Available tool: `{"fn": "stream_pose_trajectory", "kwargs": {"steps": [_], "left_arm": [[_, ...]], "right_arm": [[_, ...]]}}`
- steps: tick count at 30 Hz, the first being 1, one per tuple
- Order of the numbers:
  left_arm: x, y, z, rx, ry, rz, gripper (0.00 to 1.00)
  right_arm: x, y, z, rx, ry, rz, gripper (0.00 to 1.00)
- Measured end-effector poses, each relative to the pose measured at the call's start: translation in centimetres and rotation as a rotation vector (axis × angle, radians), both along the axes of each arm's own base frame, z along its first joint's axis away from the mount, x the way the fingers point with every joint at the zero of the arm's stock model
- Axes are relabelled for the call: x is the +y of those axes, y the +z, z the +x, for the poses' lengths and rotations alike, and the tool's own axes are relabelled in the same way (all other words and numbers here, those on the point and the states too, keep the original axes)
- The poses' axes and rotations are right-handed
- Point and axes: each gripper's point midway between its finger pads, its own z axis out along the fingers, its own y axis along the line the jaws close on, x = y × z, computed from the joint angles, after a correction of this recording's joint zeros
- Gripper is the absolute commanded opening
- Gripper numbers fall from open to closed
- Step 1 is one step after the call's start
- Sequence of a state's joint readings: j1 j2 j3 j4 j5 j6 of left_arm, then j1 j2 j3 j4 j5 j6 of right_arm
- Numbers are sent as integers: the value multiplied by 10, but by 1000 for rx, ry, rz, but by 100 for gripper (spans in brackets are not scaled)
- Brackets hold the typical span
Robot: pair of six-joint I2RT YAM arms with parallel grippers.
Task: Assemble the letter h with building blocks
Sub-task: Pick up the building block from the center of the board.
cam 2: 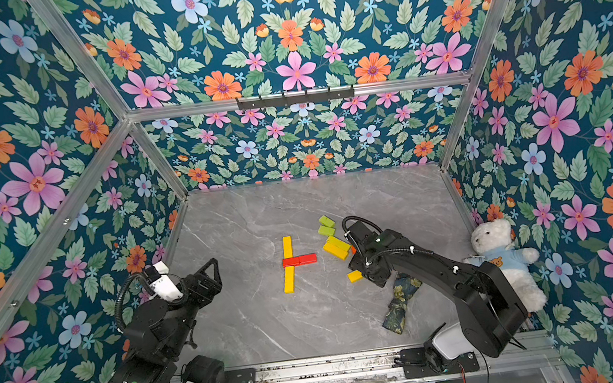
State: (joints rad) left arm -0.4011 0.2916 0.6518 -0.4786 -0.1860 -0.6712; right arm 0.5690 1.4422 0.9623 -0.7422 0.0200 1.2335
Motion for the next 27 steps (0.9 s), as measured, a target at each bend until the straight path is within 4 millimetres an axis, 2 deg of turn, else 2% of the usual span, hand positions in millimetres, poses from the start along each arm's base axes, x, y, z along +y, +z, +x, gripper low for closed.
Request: {"fn": "stream_pose_trajectory", "kwargs": {"steps": [4, 11, 18, 21, 24, 27], "left_arm": [[0, 1, -1, -4, -3, -2, 100], [0, 1, -1, -7, -3, -2, 100], [1, 3, -2, -14, -3, 0, 100], [1, 3, -3, -16, -4, 1, 100], [1, 3, -3, -16, -4, 1, 100], [1, 3, -3, -16, -3, 1, 100]], "right_arm": [[-8, -21, 3, 83, -100, 10, 73], [10, -44, 22, 155, -106, 15, 72], [11, -61, 18, 224, -90, -12, 67], [11, -62, 16, 244, -66, -20, 58], [12, -62, 15, 256, -26, -18, 42], [21, -59, 20, 236, 48, -17, 32]]}}
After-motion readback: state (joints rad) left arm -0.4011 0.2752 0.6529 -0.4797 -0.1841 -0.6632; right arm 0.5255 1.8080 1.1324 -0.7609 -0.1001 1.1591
